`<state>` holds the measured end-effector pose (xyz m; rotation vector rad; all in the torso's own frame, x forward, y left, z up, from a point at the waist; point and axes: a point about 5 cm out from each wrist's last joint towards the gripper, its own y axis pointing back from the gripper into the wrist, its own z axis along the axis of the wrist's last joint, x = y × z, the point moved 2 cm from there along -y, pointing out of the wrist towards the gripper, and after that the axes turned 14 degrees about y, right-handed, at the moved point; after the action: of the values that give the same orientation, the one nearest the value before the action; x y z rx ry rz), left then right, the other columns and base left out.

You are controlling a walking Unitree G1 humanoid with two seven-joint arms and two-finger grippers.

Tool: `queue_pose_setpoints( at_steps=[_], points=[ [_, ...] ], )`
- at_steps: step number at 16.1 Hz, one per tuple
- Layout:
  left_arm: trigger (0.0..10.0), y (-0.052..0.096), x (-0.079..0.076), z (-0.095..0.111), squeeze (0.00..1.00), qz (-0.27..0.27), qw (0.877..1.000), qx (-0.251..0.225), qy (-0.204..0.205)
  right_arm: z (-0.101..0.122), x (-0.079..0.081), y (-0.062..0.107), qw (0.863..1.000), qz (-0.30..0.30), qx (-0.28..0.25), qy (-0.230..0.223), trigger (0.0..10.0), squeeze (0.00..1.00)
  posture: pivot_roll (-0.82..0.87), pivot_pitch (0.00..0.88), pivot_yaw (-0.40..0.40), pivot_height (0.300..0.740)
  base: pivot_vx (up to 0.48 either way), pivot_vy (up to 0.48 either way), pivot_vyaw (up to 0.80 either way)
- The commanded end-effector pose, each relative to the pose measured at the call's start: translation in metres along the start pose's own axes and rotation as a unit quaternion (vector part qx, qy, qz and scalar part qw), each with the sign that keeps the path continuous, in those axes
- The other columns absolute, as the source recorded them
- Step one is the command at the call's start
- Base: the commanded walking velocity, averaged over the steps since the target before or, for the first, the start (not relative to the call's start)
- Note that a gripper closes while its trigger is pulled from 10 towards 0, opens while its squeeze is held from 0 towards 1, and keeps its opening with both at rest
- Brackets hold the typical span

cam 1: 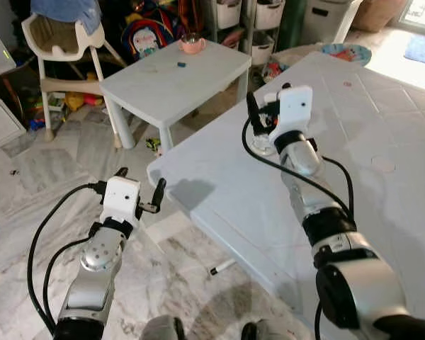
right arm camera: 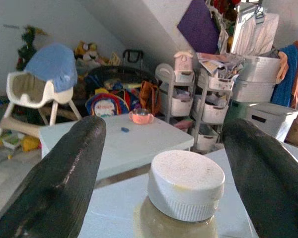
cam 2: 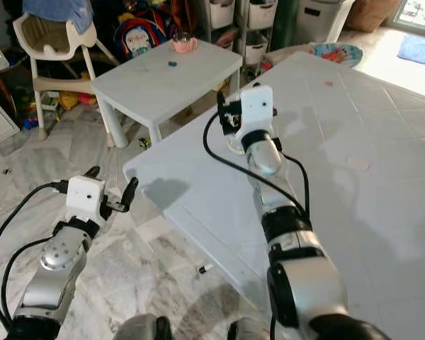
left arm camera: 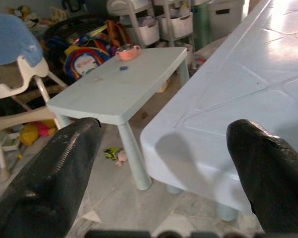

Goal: Restocking fridge

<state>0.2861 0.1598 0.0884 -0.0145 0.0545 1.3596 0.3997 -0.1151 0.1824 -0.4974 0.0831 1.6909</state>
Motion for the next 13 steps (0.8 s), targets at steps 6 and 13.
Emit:
queue_pose_setpoints(
  at_steps=[6, 13],
  points=[
    [10.0, -0.001, -0.003, 0.003, 0.00, -0.014, 1.000, 0.005, -0.001, -0.014, -0.001, -0.007, 0.998, 0.001, 0.054, -0.035, 10.0, 0.00, 0.04, 0.048, 0.068, 0.740, 0.000, 0.000, 0.00],
    [10.0, -0.001, -0.005, -0.001, 0.00, -0.012, 1.000, 0.010, 0.006, -0.008, -0.002, -0.017, 0.998, 0.022, 0.054, -0.036, 10.0, 0.00, 0.04, 0.037, 0.062, 0.740, 0.000, 0.000, 0.00]
  ],
)
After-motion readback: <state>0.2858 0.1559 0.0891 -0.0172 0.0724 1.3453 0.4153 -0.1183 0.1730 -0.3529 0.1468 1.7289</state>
